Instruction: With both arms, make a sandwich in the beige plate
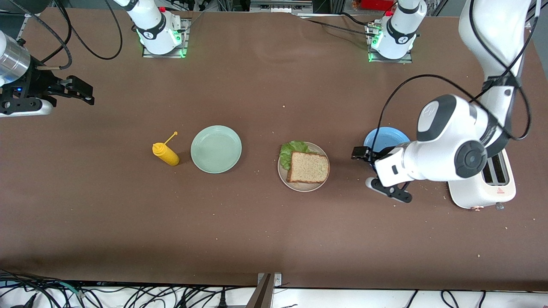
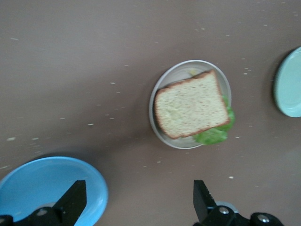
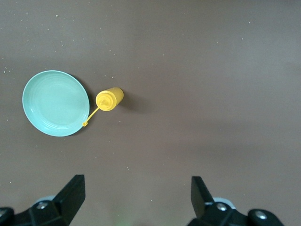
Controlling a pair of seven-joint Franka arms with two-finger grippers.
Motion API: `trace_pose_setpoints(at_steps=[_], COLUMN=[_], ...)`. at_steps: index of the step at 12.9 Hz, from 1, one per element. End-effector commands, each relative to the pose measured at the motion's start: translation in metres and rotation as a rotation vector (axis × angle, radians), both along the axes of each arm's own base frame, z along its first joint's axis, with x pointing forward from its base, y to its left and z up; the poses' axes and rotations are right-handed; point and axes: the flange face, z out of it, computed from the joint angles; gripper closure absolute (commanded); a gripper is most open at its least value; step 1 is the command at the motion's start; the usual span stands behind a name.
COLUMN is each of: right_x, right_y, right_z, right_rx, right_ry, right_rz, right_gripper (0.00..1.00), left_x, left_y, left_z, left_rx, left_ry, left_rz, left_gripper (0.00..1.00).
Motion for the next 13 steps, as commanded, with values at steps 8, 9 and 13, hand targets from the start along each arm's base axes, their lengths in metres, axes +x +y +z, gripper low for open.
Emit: trace_pose_setpoints(at_steps=[8,9,13], right_x=[0.001,0.001,0.001], right_y=[0.0,0.0,0.0], right_z=[0.002,0.002,0.002], right_rx=[-0.012,-0.012,-0.011], right_ry=[-0.01,-0.009,-0.01], right_rz=[-0.005,-0.005,-0.005], right_gripper=[0.0,0.0,0.0], left_x=[-0.047,-0.063,-0.109], left_y=[0.062,0.065,0.086], left_z=[0.151,0.155,0.178], left_rx=[0.285,0.257,0.227], left_ry=[-0.188,-0.17,-0.164], left_rz=[0.097,0.114,0.163], left_gripper=[0.0,0.0,0.0])
